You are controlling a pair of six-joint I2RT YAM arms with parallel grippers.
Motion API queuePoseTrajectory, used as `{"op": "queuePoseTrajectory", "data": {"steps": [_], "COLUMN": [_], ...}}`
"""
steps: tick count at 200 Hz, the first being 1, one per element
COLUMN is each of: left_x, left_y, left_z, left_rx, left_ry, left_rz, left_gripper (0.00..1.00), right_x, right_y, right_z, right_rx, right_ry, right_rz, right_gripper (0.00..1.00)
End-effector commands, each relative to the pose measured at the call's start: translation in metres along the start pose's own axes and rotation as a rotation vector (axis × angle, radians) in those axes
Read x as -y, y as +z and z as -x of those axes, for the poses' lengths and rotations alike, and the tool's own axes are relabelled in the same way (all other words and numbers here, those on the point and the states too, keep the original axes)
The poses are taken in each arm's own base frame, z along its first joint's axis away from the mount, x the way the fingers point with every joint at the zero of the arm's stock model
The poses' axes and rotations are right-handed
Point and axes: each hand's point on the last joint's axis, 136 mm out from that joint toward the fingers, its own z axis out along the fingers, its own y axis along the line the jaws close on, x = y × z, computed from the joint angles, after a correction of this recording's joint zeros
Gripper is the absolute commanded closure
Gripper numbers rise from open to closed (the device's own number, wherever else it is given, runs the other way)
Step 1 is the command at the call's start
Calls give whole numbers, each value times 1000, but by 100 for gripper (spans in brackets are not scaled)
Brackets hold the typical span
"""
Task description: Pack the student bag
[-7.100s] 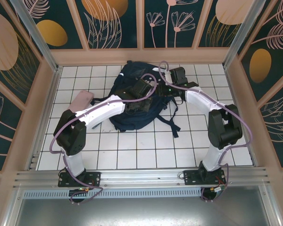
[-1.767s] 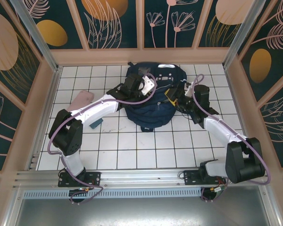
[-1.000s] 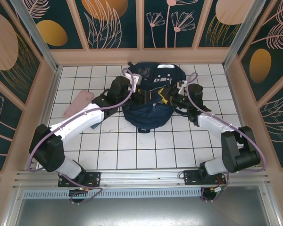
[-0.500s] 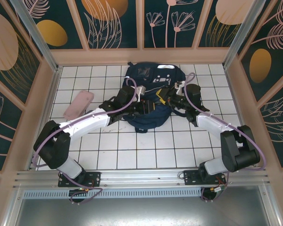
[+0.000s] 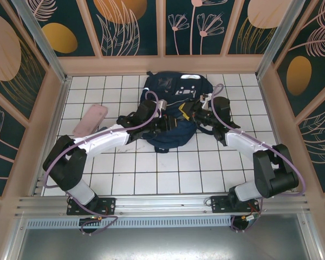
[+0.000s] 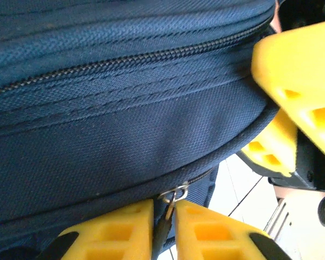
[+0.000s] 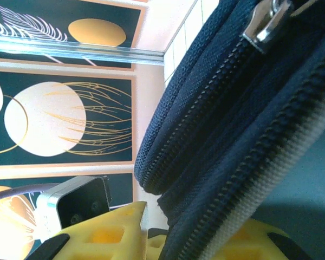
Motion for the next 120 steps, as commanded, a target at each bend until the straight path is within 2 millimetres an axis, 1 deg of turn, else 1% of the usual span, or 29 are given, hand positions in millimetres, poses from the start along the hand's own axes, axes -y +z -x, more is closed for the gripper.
{"op": "queuePoseTrajectory", "data": {"steps": [1,18,27,38,52,66,100,120], "left_x": [4,-1,-6,-13,-22,-29,-54,-72], "left_y": [1,-4,-7,-10,-14,-17,-29,-37], "left_z": [5,5,4,2,1,0,-1,-1], "left_rx": [28,35,36,35,40,43,69,79], "left_ry": [25,43,57,72,91,105,118,114], "left_rz": [-21,12,39,78,125,160,280,340], "left_gripper": [93,100,100,100,100,100,100,100], "right_x": [-48,-38,-34,-31,-32,-37,-34,-35], "right_y": [-1,-5,-8,-12,-17,-20,-29,-39], "right_z": [6,10,14,17,21,21,27,31], "right_rx": [21,62,93,126,159,173,220,257], "right_ry": [-119,-124,-128,-127,-131,-125,-98,-99], "right_rz": [115,60,29,4,12,51,67,67], "right_gripper": [78,83,86,93,99,100,100,100]}}
